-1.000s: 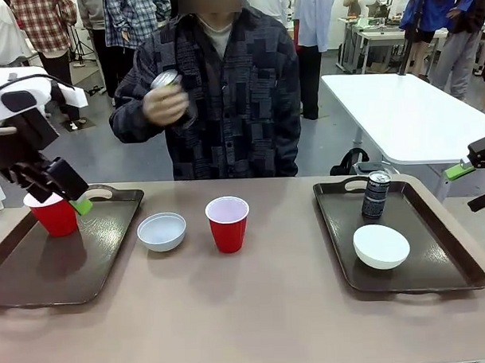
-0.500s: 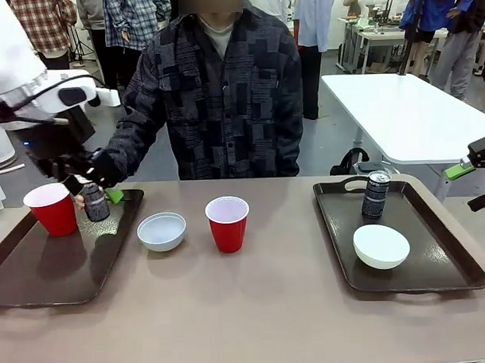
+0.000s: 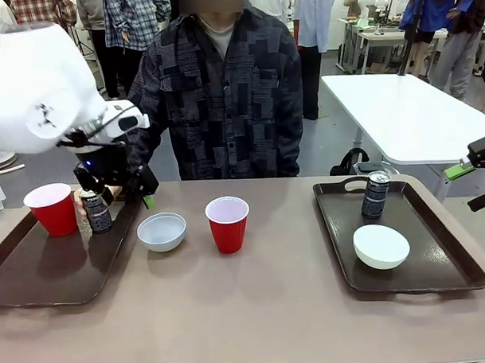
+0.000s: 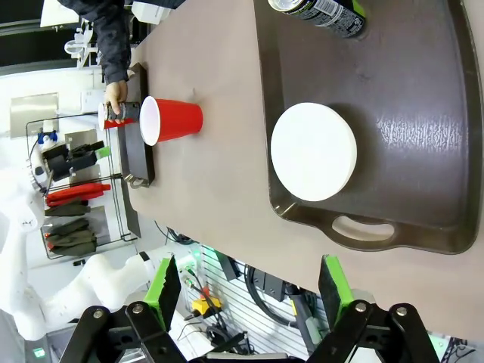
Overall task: Prepare tableware on both trays.
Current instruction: Pick up a Picnic Bowl from the table and place it on a Handle tray.
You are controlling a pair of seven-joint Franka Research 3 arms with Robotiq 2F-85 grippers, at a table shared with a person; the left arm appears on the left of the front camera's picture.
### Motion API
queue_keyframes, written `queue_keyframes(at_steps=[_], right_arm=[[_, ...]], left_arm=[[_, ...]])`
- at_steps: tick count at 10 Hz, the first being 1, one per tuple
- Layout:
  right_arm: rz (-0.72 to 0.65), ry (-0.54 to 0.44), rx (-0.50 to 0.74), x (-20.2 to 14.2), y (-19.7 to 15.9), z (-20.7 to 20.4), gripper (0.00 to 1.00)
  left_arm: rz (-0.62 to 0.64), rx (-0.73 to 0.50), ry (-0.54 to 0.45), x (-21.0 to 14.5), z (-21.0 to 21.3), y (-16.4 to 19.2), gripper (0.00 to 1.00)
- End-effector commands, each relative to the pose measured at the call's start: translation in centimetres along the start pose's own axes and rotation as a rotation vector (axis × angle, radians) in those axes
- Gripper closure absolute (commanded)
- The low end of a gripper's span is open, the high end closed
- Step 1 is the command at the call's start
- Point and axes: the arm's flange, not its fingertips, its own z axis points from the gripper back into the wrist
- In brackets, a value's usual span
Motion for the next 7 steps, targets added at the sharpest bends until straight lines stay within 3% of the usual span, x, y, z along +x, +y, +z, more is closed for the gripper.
queue_keyframes(at_steps=[1, 3, 4, 7], right_arm=[[-0.001, 0.008, -0.001, 0.0, 0.0, 0.0, 0.05], [-0.001, 0.008, -0.001, 0.0, 0.0, 0.0, 0.05], [-0.001, 0.008, -0.001, 0.0, 0.0, 0.0, 0.05], [-0.001, 0.008, -0.001, 0.0, 0.0, 0.0, 0.05]], left_arm=[[0.102, 0.066, 0.013, 1.8, -2.5, -0.6, 0.0], [0.121, -0.036, -0.002, 1.6, -1.8, -0.3, 0.0], [0.073, 0.013, 0.02, 1.0, -3.2, 0.2, 0.0], [0.088, -0.004, 0.02, 1.4, -3.4, 0.1, 0.0]])
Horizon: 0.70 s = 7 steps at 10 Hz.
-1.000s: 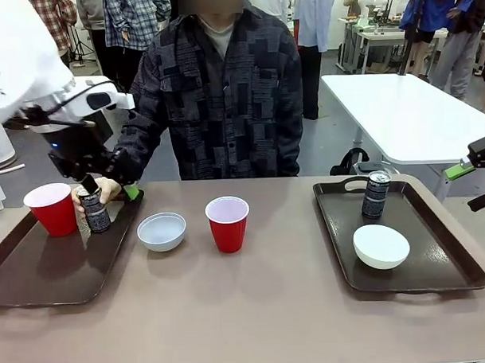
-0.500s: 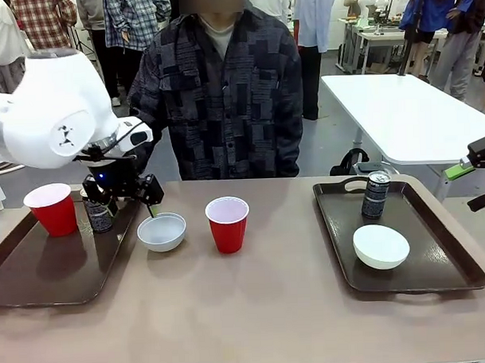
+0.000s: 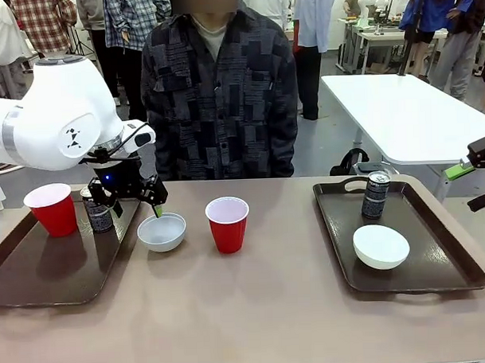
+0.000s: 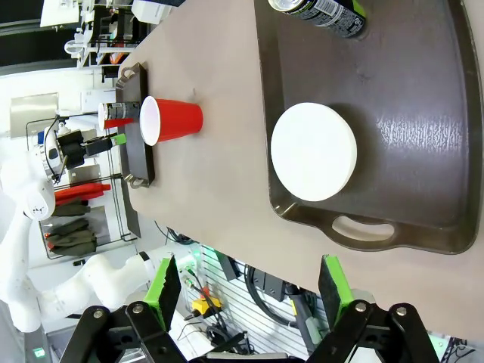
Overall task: Prepare tableware on both trays.
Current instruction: Pick up a Picnic Bowl from the table and place it on a Handle tray.
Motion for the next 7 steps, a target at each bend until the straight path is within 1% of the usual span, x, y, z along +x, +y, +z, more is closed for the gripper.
queue_keyframes(at_steps=[1, 2, 4, 6, 7], right_arm=[[-0.001, 0.008, -0.001, 0.0, 0.0, 0.0, 0.05], [-0.001, 0.008, -0.001, 0.0, 0.0, 0.0, 0.05], [-0.001, 0.008, -0.001, 0.0, 0.0, 0.0, 0.05], [-0.001, 0.008, -0.001, 0.0, 0.0, 0.0, 0.05], [-0.001, 0.008, -0.001, 0.0, 0.0, 0.0, 0.05]], left_arm=[[0.016, -0.025, 0.033, 0.9, -0.8, 0.3, 0.0], [0.013, -0.037, 0.039, 1.5, -1.6, 0.2, 0.0], [0.034, 0.004, 0.048, 2.7, -3.6, 0.4, 0.0], [0.05, 0.003, 0.077, 3.8, -5.6, 0.6, 0.0], [0.053, 0.02, 0.069, 3.9, -6.2, 0.6, 0.0]])
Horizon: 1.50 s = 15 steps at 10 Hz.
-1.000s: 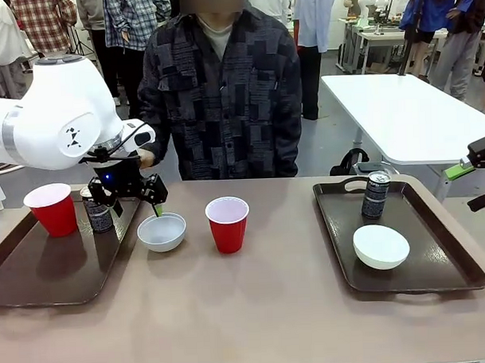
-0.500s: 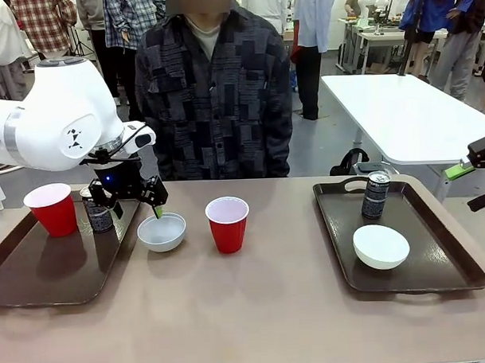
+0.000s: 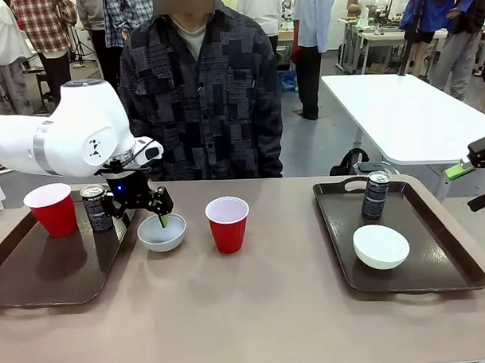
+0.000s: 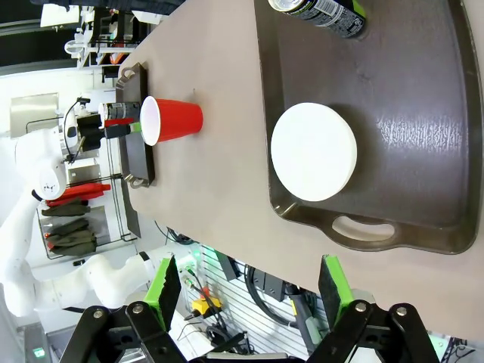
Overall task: Prepare tableware on both trays.
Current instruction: Pick up a Picnic Bowl from the table and place it on a Handle tray.
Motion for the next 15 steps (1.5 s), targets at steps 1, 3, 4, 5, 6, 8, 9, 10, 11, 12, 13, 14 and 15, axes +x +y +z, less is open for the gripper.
queue_keyframes(at_steps=[1, 3, 4, 5, 6, 8, 9, 10, 11, 12, 13, 14, 15], right_arm=[[-0.001, 0.009, -0.001, 0.0, 0.0, 0.0, 0.05], [-0.001, 0.009, -0.001, 0.0, 0.0, 0.0, 0.05], [-0.001, 0.009, -0.001, 0.0, 0.0, 0.0, 0.05], [-0.001, 0.009, -0.001, 0.0, 0.0, 0.0, 0.05], [-0.001, 0.009, -0.001, 0.0, 0.0, 0.0, 0.05], [-0.001, 0.009, -0.001, 0.0, 0.0, 0.0, 0.05], [-0.001, 0.009, -0.001, 0.0, 0.0, 0.0, 0.05], [-0.001, 0.009, -0.001, 0.0, 0.0, 0.0, 0.05], [-0.001, 0.009, -0.001, 0.0, 0.0, 0.0, 0.05], [-0.001, 0.009, -0.001, 0.0, 0.0, 0.0, 0.05], [-0.001, 0.009, -0.001, 0.0, 0.0, 0.0, 0.05], [-0.001, 0.009, -0.001, 0.0, 0.0, 0.0, 0.05], [-0.001, 0.009, -0.001, 0.0, 0.0, 0.0, 0.05]], left_arm=[[0.022, 0.04, -0.035, 1.1, -0.5, -0.5, 0.0], [0.036, 0.047, -0.011, 1.5, -1.6, -0.5, 0.14], [0.035, 0.054, -0.01, 1.4, -1.7, -0.6, 0.2], [0.033, 0.059, -0.008, 1.5, -1.6, -0.6, 0.32], [0.034, 0.068, 0.0, 1.4, -1.7, -0.6, 0.38], [0.042, 0.072, 0.019, 1.3, -1.8, -0.7, 0.56], [0.044, 0.076, 0.021, 1.4, -1.7, -0.7, 0.67], [0.05, 0.076, 0.026, 1.3, -1.7, -0.7, 0.73], [0.053, 0.077, 0.026, 1.2, -1.6, -0.7, 0.85], [0.055, 0.073, 0.02, 1.1, -1.2, -0.6, 0.91], [0.061, 0.064, 0.009, 1.1, -0.4, -0.4, 1.0], [0.067, 0.057, -0.004, 1.1, 0.6, 0.0, 1.0], [0.073, 0.068, -0.014, 0.8, 1.5, 0.3, 1.0]])
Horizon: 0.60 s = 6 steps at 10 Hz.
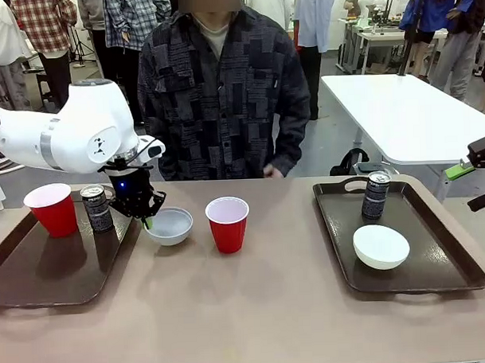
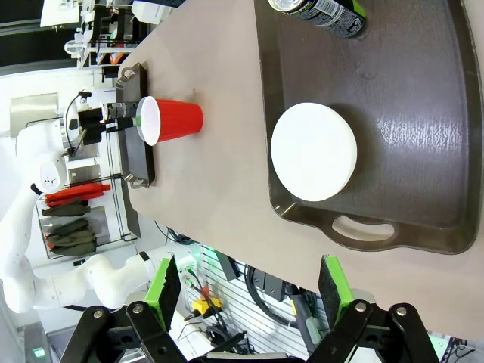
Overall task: Prepare tableware on both trays.
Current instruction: Pick up a Picnic Bowl from the table and place it on a Handle tray.
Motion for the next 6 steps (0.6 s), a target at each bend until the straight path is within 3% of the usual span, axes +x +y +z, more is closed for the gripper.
queue_keyframes(at_steps=[1, 6], right_arm=[[-0.001, 0.009, -0.001, 0.0, 0.0, 0.0, 0.05], [-0.001, 0.009, -0.001, 0.0, 0.0, 0.0, 0.05]], left_arm=[[0.048, 0.036, -0.009, -1.2, 2.7, 0.3, 1.0], [-0.022, 0.005, -0.078, -8.9, 13.4, 2.5, 1.0]])
